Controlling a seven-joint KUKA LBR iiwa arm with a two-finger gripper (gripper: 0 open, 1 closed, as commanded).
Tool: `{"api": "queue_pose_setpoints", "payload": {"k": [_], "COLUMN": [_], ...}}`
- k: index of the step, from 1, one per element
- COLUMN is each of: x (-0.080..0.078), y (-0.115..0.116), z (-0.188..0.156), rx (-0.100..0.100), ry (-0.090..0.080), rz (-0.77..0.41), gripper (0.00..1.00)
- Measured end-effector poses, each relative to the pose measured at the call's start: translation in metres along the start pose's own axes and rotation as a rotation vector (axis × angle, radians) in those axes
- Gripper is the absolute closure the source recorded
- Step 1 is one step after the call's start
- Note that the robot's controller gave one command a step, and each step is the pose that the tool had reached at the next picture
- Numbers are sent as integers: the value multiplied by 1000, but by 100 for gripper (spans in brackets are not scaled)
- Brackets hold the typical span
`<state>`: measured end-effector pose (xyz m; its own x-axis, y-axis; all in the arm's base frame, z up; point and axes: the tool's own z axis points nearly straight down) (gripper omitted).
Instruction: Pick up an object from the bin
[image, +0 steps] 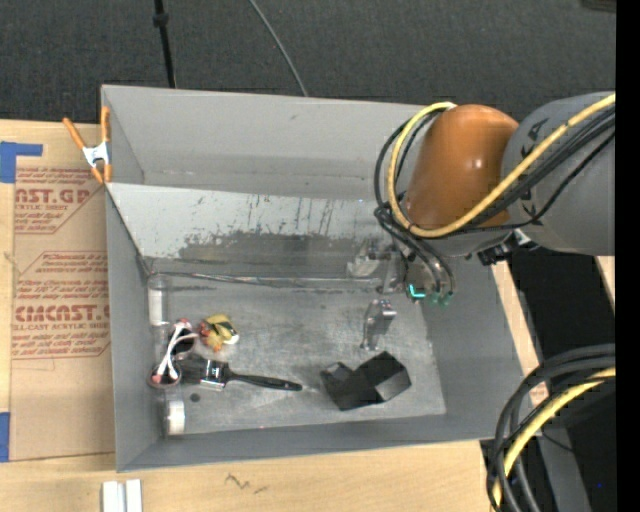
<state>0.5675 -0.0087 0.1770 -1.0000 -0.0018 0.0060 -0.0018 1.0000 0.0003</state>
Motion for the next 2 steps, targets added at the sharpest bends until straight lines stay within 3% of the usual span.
{"api": "queue_pose_setpoints", "payload": {"k": [1, 2], "x": [-2, 49], "y": [0, -18], "z": [-4, 30], "rx": [0, 1], "ry": [-8, -13], "rz": [0, -186], "gripper": [0, 0]}}
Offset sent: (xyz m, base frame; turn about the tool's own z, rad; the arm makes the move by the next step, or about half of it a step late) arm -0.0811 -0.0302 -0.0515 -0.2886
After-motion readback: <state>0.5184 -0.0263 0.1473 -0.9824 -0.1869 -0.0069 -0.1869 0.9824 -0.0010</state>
